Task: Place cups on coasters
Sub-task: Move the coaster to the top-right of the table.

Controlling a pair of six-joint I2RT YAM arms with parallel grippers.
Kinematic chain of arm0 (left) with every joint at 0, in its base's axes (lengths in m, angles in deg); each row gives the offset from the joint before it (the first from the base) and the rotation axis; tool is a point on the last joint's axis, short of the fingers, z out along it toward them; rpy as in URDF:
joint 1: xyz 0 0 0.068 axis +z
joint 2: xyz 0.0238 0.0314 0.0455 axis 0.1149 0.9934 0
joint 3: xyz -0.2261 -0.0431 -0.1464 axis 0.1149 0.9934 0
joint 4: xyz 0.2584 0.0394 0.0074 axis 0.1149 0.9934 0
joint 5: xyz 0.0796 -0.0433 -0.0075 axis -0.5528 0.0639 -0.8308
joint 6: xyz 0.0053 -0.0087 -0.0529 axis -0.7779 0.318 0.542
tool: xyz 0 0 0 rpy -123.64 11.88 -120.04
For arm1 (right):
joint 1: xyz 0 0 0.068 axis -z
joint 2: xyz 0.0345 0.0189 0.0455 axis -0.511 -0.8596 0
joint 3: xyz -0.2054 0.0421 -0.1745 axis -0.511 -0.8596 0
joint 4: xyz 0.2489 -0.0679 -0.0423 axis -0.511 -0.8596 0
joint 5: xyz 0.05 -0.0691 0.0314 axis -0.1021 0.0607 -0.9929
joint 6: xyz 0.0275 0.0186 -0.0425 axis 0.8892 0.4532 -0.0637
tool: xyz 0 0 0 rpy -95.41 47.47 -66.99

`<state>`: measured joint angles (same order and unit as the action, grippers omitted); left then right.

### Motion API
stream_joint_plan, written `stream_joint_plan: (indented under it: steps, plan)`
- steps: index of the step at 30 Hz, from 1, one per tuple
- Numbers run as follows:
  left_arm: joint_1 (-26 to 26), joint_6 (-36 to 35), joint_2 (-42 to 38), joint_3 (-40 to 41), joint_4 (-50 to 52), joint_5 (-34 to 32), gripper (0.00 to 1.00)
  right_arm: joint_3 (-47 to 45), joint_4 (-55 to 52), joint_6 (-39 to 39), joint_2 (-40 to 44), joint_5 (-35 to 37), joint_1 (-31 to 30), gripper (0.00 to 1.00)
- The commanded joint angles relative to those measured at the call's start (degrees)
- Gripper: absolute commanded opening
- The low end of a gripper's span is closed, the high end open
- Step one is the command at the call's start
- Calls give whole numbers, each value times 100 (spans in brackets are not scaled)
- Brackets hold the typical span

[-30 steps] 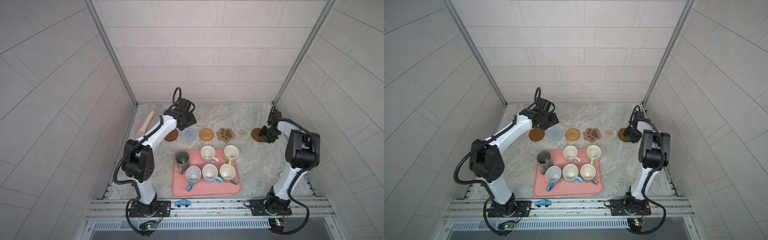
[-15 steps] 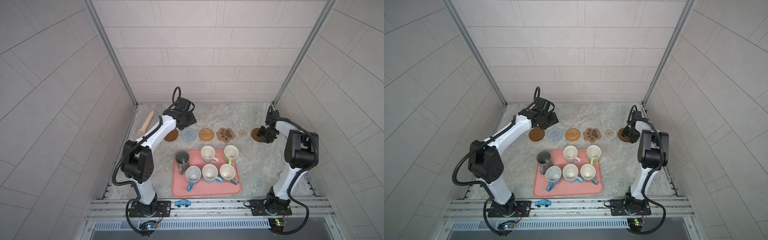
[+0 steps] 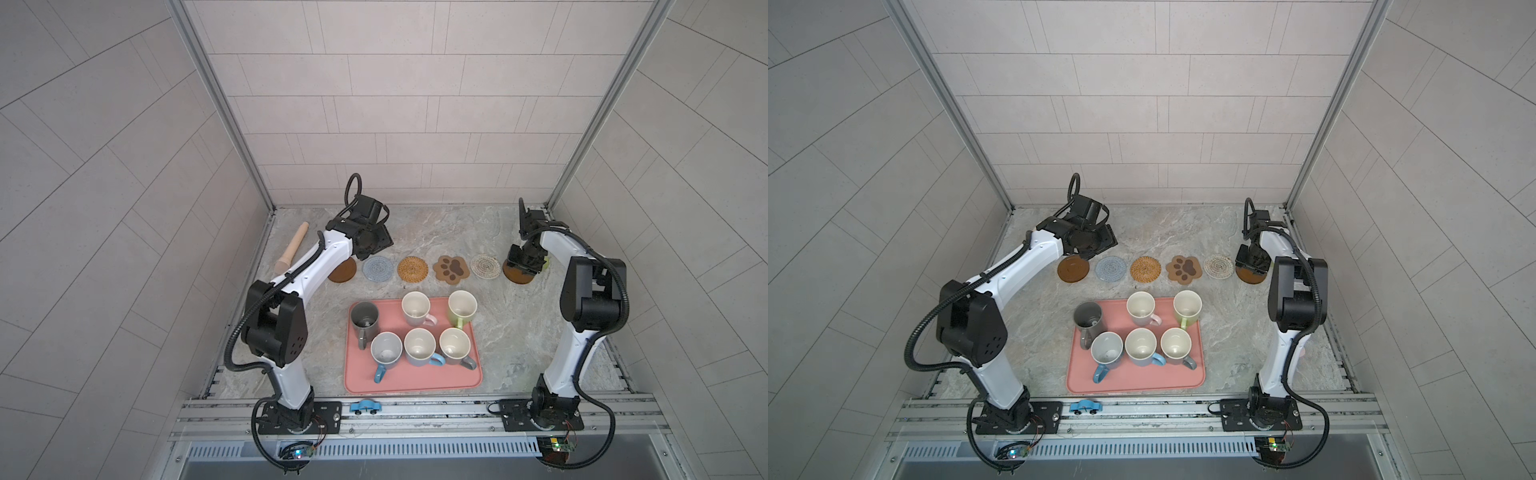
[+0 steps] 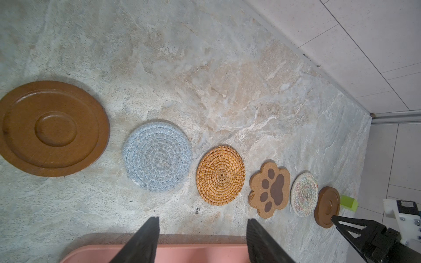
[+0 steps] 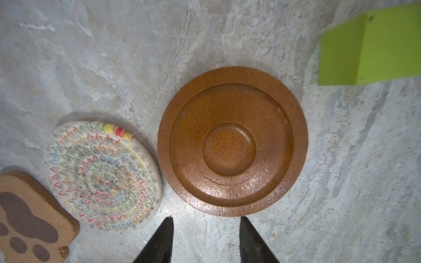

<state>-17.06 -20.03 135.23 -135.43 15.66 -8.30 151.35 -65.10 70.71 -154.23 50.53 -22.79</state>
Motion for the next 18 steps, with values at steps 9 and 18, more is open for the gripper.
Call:
stream_joint_plan:
  steps: [9,18]
  plan:
    - [-36,83,-196,-43,3,-129,68,321,-685,-765,-364,764,-352,50]
    - [-29,83,-196,-42,-2,-120,68,573,-800,-1033,-540,1164,-456,50]
